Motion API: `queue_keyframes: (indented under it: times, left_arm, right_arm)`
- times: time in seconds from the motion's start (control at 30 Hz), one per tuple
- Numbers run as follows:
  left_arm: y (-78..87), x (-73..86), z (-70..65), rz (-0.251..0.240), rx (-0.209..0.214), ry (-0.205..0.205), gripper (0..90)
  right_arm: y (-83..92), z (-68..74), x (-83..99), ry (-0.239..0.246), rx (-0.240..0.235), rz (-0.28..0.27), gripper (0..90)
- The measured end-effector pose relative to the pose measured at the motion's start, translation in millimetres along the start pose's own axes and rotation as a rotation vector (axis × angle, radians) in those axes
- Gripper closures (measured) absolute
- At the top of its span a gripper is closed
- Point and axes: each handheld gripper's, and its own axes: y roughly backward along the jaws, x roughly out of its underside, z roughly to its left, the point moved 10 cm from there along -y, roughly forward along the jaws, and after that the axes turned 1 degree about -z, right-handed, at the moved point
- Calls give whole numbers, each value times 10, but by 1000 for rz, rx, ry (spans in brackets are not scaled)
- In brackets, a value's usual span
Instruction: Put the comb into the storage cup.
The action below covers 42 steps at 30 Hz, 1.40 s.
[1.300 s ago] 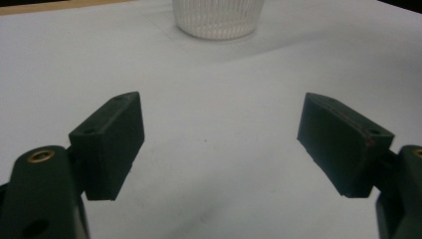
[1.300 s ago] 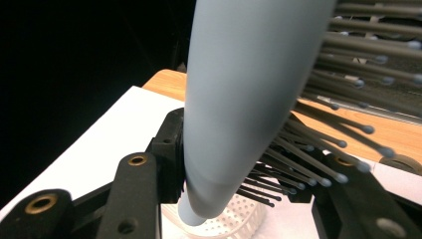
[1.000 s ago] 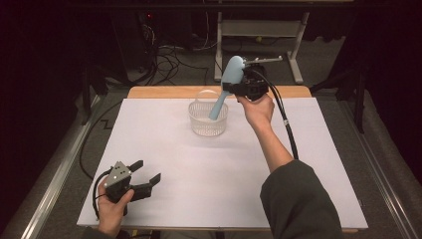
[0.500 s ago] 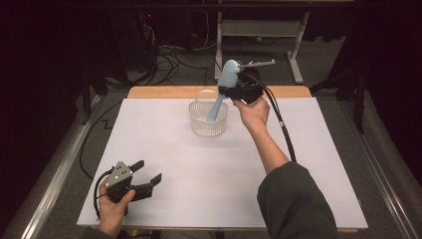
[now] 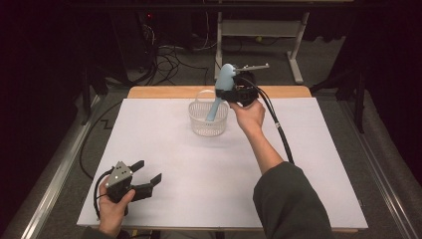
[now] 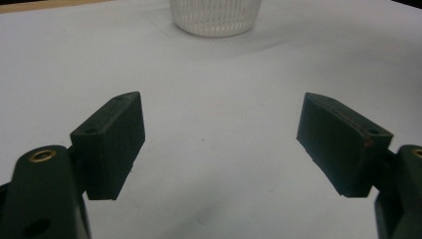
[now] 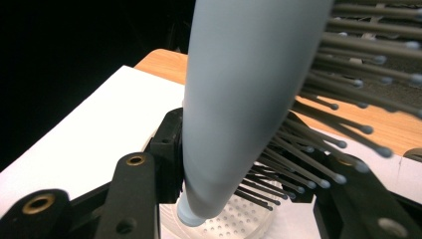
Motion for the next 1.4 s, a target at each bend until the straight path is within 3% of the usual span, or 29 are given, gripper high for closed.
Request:
queue_keyframes:
  times: [1.4]
  left_arm:
    - [-9, -1, -13, -3, 5, 1, 200]
  right_arm:
    - [-357, 33, 286, -1, 26, 48, 528]
